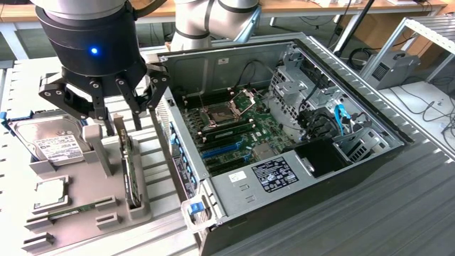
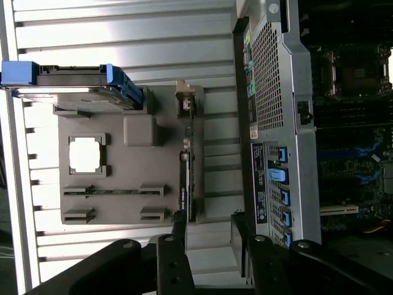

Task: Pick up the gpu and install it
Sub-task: 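Pick up the gpu and move the gpu toward the slot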

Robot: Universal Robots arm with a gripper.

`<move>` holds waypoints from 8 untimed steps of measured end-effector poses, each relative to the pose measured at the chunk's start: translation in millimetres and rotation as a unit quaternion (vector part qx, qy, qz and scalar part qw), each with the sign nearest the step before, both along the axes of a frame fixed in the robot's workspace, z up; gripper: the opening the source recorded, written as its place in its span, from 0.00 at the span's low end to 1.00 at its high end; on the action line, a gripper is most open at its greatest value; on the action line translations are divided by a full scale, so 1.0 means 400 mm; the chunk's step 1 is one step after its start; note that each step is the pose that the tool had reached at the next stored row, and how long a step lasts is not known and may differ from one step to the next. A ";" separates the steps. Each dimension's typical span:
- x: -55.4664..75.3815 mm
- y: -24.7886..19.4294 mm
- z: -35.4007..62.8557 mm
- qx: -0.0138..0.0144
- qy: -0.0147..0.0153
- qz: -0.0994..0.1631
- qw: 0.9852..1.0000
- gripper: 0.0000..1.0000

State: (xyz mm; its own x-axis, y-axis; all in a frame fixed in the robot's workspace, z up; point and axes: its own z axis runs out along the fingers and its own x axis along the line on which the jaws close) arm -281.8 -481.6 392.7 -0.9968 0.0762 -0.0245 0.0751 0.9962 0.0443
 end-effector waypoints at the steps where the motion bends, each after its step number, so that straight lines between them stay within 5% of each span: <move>1: 0.000 0.000 0.000 0.000 0.000 0.000 1.000 0.42; 8: 0.000 0.000 -0.003 0.000 0.000 0.000 1.000 0.42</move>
State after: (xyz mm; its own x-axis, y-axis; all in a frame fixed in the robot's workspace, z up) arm -281.8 -481.6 391.6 -0.9968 0.0762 -0.0244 0.0751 0.9962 0.0443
